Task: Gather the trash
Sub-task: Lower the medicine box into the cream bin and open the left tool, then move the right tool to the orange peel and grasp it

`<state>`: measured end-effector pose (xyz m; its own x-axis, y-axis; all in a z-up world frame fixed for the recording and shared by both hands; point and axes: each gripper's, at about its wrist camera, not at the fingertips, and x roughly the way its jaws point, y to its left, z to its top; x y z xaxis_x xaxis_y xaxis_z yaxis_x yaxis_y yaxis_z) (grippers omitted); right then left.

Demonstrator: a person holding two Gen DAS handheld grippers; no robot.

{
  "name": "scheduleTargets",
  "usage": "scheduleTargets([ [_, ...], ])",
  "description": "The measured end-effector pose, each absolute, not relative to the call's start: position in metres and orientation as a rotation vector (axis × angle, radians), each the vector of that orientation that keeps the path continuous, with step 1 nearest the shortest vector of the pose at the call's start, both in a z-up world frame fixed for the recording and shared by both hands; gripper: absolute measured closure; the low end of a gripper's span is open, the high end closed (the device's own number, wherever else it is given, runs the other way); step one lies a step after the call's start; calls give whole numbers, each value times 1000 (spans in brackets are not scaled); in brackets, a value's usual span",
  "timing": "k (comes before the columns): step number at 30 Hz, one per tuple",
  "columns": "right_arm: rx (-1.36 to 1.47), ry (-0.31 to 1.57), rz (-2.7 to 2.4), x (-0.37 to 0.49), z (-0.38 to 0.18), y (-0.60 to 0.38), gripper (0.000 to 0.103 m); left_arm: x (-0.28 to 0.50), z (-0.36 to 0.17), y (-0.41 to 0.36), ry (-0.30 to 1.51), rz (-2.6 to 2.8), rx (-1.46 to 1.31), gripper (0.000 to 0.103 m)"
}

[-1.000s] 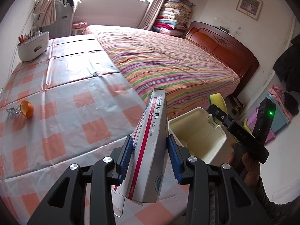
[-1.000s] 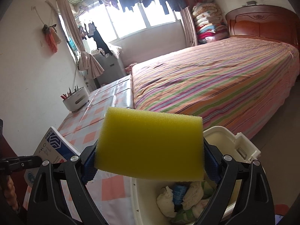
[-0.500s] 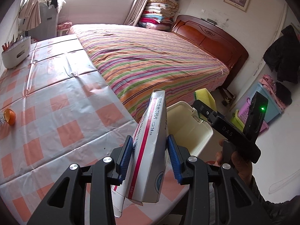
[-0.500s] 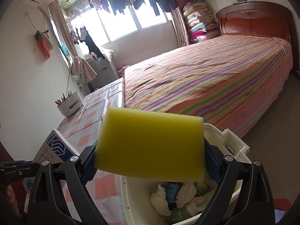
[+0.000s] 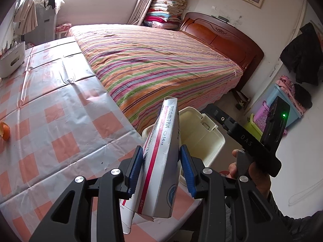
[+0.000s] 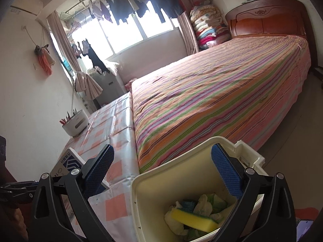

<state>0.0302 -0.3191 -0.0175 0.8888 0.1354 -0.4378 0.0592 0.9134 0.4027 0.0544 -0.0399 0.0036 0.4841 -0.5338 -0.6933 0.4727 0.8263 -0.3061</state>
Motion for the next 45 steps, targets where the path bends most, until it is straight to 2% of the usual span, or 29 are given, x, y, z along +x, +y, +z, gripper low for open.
scheduleTargets([
  [11, 569, 285, -106, -13, 2, -380, 7, 73, -3, -87, 901, -680, -42, 66],
  [22, 638, 237, -141, -22, 7, -399, 7, 98, -23, -154, 961, -712, 36, 62],
  [23, 638, 234, -139, -21, 7, -398, 7, 100, -25, -157, 968, -714, 35, 56],
  [24, 638, 235, -140, -21, 6, -396, 7, 102, -27, -160, 972, -712, 24, 40],
  [25, 642, 241, -137, -16, 4, -393, 7, 102, -28, -160, 970, -705, 13, 33],
  [26, 643, 242, -136, -16, 3, -393, 7, 102, -28, -159, 964, -699, 0, 31],
  [33, 627, 263, -103, -7, 0, -381, 7, 92, -23, -112, 910, -597, -126, 31],
  [40, 566, 302, -31, 7, -1, -348, 7, 51, -26, 1, 741, -345, -297, 31],
  [45, 453, 349, 97, 22, 0, -296, 7, 18, -40, 79, 701, -167, -370, 31],
])
